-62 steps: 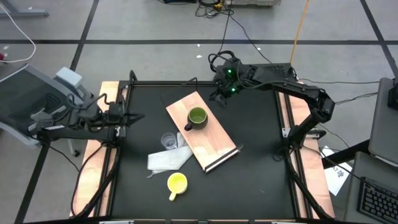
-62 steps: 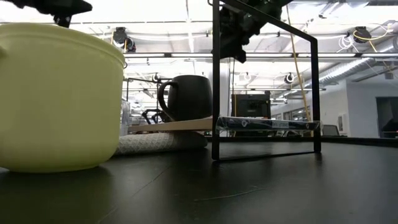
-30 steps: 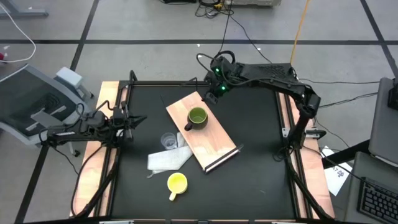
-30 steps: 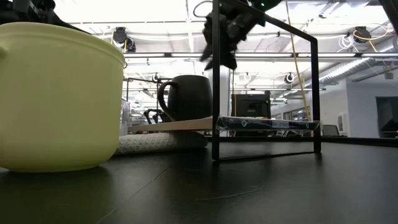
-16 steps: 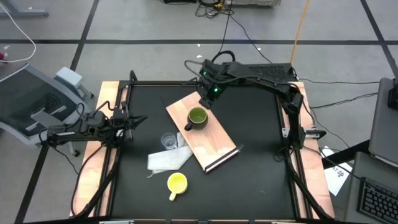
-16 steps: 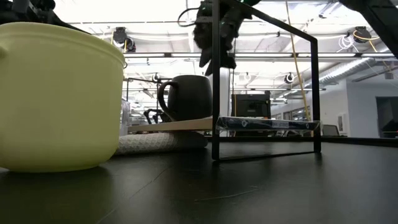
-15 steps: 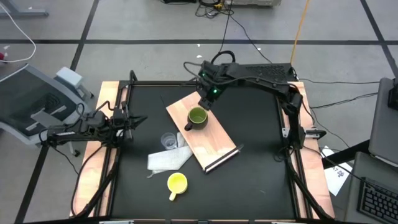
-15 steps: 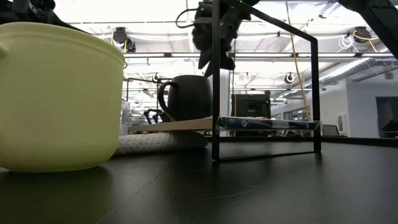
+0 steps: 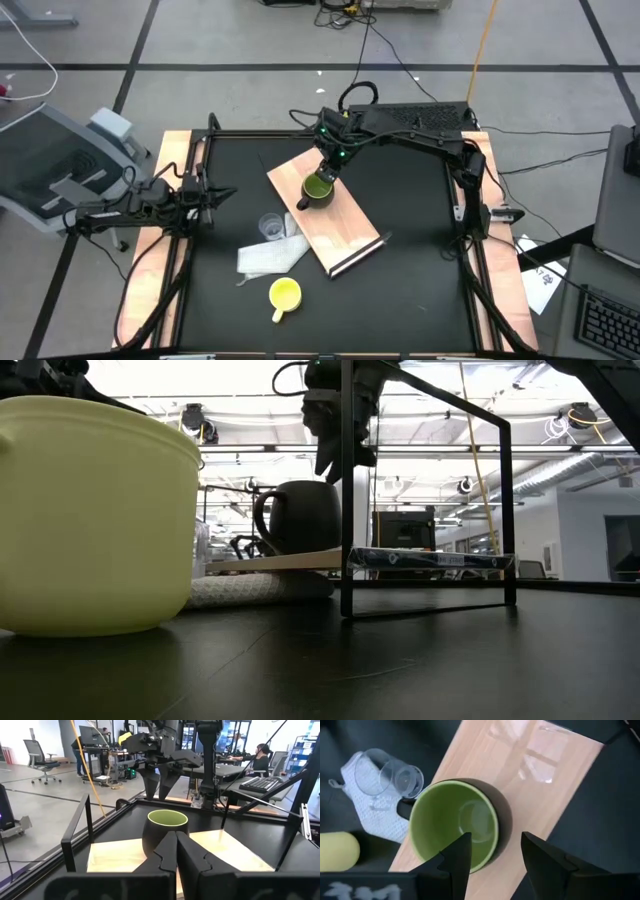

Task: Stack small to large cups/mugs on shelf
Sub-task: Put the black mug on the shelf

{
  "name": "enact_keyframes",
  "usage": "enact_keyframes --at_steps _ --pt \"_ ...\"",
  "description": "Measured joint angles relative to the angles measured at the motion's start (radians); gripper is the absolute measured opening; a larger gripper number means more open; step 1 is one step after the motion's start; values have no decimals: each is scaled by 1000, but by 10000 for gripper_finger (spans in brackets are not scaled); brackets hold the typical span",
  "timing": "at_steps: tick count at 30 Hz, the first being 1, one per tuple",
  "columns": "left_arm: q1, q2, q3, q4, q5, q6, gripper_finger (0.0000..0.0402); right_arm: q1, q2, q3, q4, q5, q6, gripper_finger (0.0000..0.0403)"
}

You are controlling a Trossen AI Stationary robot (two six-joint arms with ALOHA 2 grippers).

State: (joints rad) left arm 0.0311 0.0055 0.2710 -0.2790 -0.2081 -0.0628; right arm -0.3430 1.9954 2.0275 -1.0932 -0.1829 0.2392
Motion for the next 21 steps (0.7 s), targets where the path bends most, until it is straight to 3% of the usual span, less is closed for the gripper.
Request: enact_keyframes --at_steps 21 --pt "0 0 0 0 0 2 33 18 0 -124 93 10 13 164"
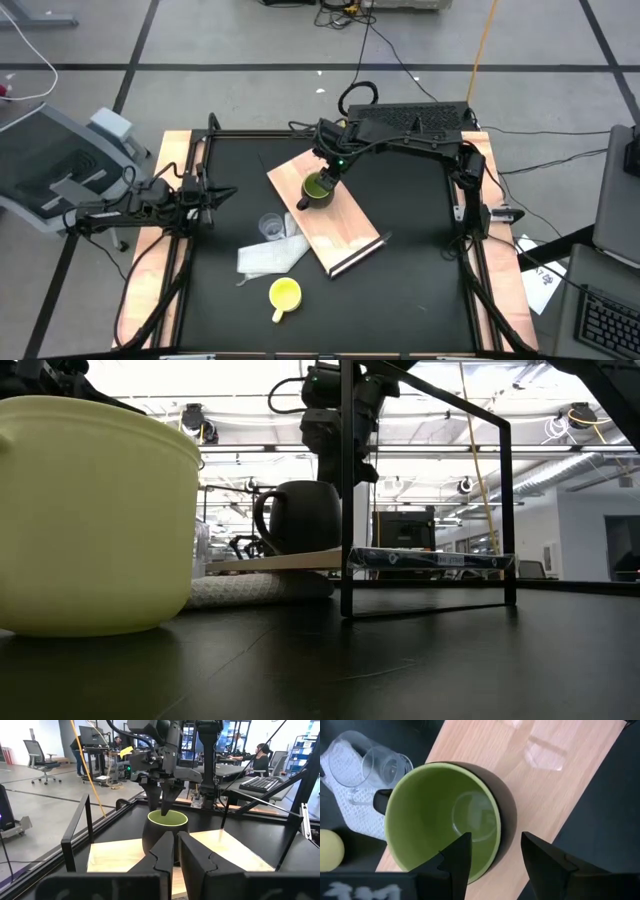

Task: Stack small to large cups/mugs on shelf
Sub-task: Put the black mug on the shelf

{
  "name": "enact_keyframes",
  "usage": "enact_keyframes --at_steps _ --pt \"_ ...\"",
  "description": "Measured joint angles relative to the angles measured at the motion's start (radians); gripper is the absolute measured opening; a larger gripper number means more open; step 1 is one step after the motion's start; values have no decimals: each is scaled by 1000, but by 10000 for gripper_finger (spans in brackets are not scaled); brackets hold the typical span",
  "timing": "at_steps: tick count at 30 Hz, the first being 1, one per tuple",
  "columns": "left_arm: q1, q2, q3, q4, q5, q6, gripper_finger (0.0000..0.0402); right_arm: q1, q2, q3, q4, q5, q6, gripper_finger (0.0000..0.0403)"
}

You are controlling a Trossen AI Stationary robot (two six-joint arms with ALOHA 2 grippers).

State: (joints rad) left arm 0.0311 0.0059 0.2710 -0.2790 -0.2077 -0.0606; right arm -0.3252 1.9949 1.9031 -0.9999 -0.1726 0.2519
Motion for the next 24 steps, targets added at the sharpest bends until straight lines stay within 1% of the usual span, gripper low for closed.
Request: enact_keyframes --at_steps 5,12,16,22,24 --pt "0 0 0 0 0 1 33 0 0 -17 5 0 -8 154" --pt "0 0 0 0 0 2 33 0 0 -45 36 -4 -9 116" --pt "0 0 0 -3 0 2 33 0 0 -46 68 -5 -9 84" --pt "0 0 0 -4 0 1 33 0 1 -49 90 5 -14 14" --pt "0 0 0 -4 0 1 33 0 2 -49 117 -6 -7 10"
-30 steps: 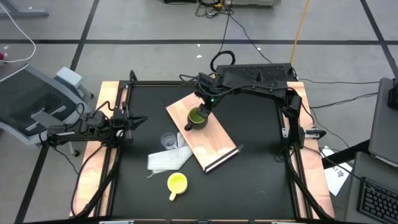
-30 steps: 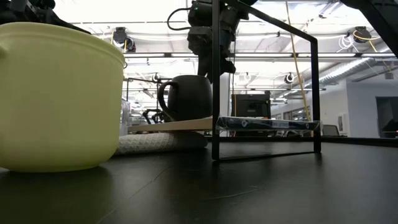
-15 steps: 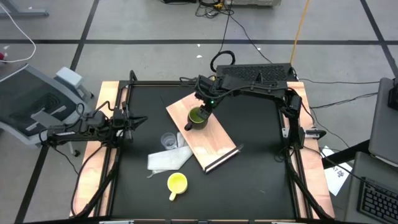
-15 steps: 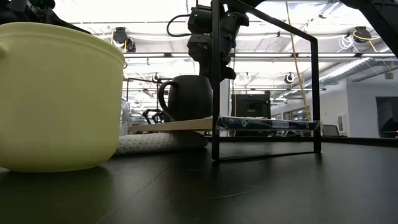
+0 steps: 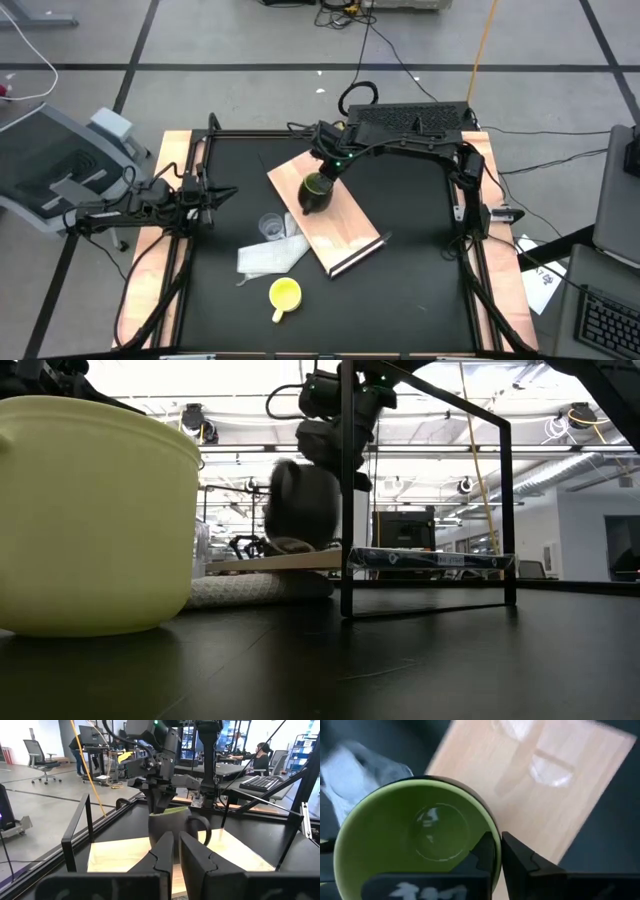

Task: Stack small to large cups/mugs on shelf
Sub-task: Put the black mug on the shelf

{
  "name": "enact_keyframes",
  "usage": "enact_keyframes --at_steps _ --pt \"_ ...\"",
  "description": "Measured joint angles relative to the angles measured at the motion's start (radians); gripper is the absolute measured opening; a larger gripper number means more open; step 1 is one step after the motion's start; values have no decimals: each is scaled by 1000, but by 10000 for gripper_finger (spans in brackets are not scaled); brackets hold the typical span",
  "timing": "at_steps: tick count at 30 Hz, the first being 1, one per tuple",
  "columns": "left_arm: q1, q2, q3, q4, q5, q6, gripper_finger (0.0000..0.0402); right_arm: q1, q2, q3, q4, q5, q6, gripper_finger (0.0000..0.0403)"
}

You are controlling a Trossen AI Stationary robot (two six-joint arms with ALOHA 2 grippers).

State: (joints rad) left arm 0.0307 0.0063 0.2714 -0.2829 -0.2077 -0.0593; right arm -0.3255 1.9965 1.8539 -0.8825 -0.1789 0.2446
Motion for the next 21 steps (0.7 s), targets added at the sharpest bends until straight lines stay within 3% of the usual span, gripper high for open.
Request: enact_keyframes --at_steps 10,21 --pt "0 0 0 0 0 0 33 -39 -2 4 61 55 65 6" --pt "0 0 0 2 77 2 33 -94 -1 25 -47 97 135 5"
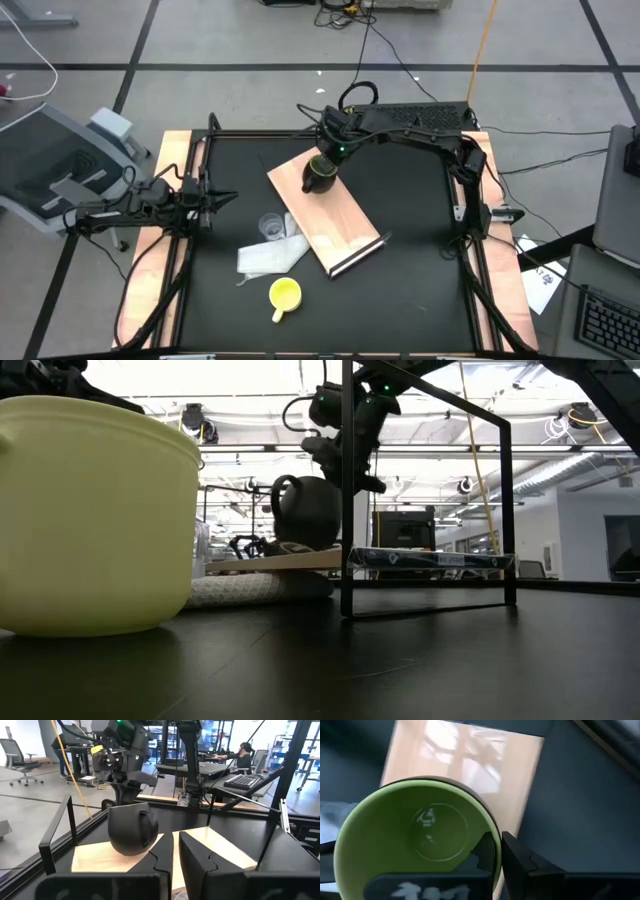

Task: Stack small to large cups/mugs on shelf
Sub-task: Put the black mug on the shelf

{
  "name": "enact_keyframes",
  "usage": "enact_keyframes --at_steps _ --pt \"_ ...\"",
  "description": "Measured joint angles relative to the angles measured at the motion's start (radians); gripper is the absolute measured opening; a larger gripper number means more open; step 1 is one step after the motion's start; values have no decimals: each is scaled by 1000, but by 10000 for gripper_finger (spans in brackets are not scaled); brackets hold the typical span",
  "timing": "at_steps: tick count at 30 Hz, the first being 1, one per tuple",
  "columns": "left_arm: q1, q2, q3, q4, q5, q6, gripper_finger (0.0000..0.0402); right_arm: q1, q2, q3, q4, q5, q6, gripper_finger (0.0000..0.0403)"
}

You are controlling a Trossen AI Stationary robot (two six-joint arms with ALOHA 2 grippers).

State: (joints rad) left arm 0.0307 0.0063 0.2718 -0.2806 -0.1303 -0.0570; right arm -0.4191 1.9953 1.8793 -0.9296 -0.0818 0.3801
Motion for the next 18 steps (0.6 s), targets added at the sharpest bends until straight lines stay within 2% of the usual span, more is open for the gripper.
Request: enact_keyframes --at_steps 7,12,18 --pt "0 0 0 3 0 3 33 6 -1 88 -99 128 -6 5" --pt "0 0 0 6 0 6 33 8 -2 101 -85 141 -5 5" --pt "0 0 0 8 0 7 33 16 -1 101 -87 220 0 5"
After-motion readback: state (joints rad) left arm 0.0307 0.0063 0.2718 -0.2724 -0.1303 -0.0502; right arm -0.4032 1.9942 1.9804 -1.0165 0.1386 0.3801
